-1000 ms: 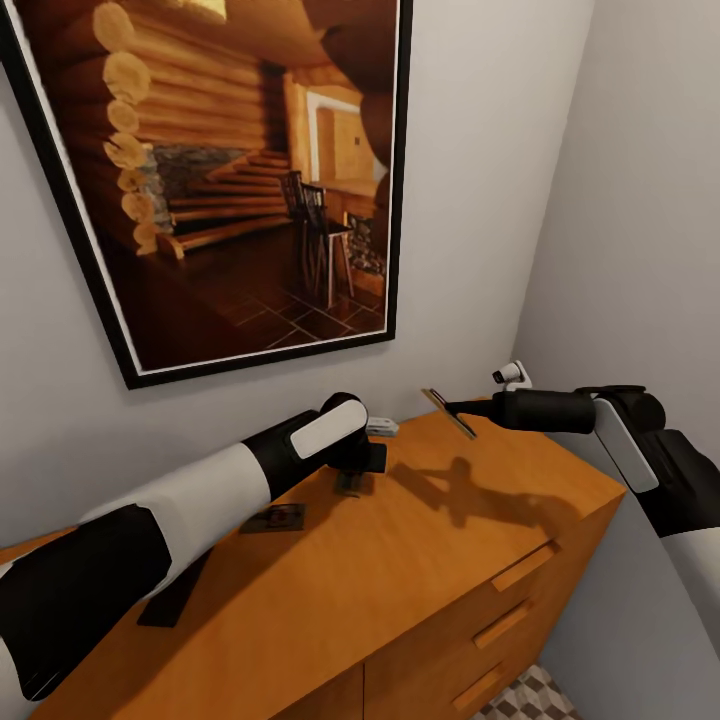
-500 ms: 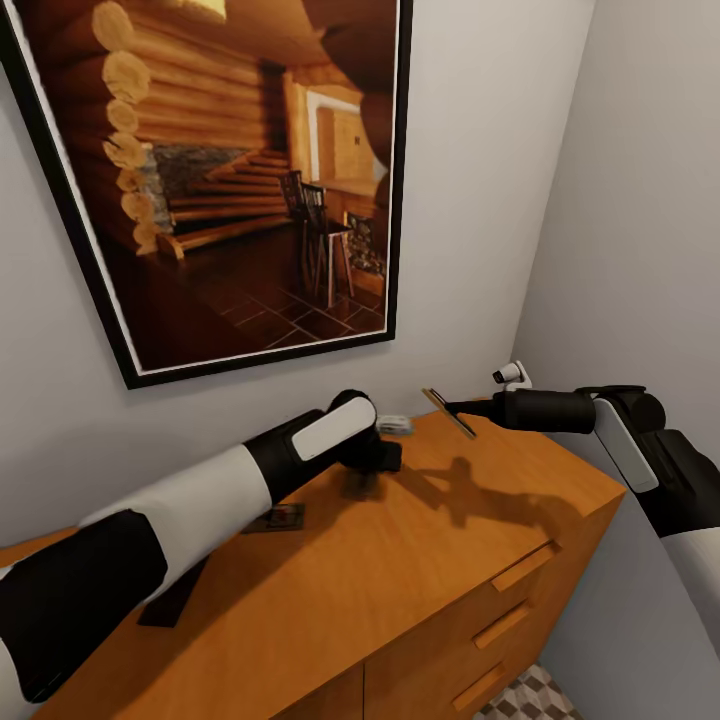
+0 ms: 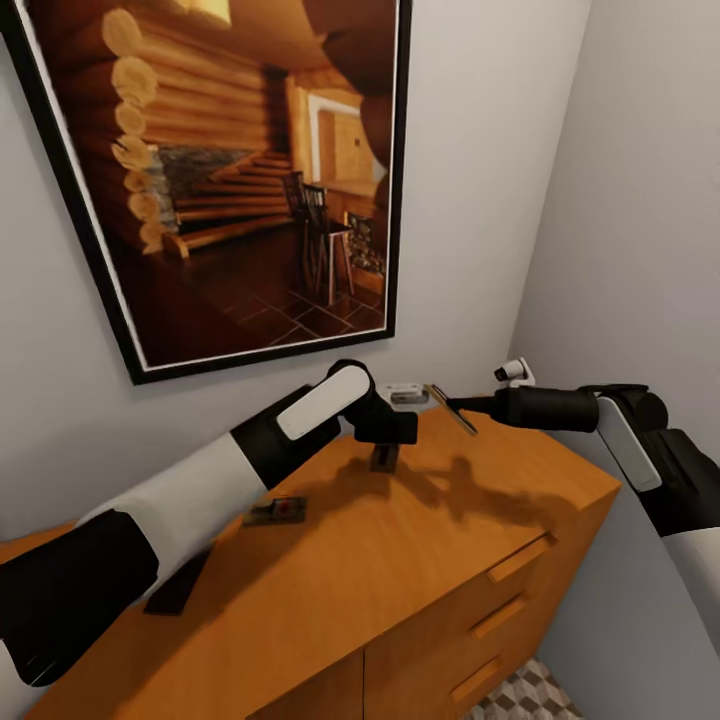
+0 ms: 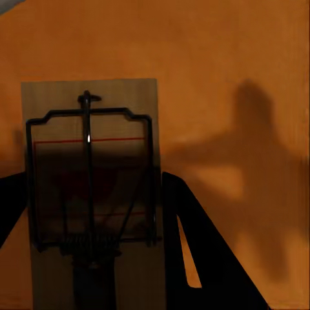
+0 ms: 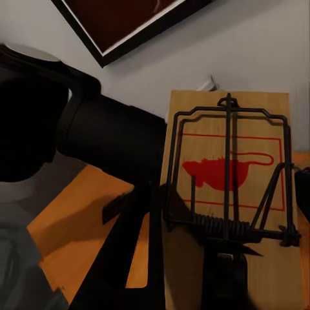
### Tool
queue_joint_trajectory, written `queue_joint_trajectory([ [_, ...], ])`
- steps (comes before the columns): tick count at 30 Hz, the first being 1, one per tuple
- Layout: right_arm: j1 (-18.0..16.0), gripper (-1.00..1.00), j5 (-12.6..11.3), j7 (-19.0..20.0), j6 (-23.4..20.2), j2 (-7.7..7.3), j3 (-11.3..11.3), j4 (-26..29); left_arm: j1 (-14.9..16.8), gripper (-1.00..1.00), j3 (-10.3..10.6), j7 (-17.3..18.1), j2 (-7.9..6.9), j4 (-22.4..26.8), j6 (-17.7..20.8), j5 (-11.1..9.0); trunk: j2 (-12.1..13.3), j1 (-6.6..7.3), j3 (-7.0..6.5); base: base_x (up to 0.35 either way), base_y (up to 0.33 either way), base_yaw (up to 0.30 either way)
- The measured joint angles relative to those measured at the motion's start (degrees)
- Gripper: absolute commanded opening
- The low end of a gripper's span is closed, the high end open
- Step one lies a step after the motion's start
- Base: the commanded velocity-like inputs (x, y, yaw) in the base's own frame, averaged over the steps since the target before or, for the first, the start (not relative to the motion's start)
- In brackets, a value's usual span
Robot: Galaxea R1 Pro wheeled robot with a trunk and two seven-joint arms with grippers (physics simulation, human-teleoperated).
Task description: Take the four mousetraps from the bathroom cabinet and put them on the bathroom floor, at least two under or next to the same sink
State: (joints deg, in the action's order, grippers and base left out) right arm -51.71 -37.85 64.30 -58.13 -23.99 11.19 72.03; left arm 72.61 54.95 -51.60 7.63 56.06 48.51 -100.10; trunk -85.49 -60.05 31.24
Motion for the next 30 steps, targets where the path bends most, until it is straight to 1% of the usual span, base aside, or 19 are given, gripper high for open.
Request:
queue_joint_trajectory([
  [25, 0.00, -1.00, 0.27, -0.03, 0.04, -0.09, 0.10, 0.02, 0.01, -1.00, 0.05, 0.01, 0.21, -0.39, -0.03, -0.06, 0.00, 0.00, 0.01, -0.330, 0.000, 0.000],
  [27, -0.01, -1.00, 0.76, -0.04, 0.53, -0.15, 0.41, -0.02, 0.01, -1.00, 0.13, 0.01, 0.30, -1.06, -0.43, -1.07, 0.00, 0.00, 0.00, -0.334, 0.000, 0.000],
  [30, 0.03, -1.00, 1.50, -0.03, 0.66, -0.22, 0.43, -0.04, 0.01, -1.00, 0.08, 0.06, 0.36, -1.77, -0.87, -0.87, 0.00, 0.00, 0.00, -0.334, -0.017, 0.000],
])
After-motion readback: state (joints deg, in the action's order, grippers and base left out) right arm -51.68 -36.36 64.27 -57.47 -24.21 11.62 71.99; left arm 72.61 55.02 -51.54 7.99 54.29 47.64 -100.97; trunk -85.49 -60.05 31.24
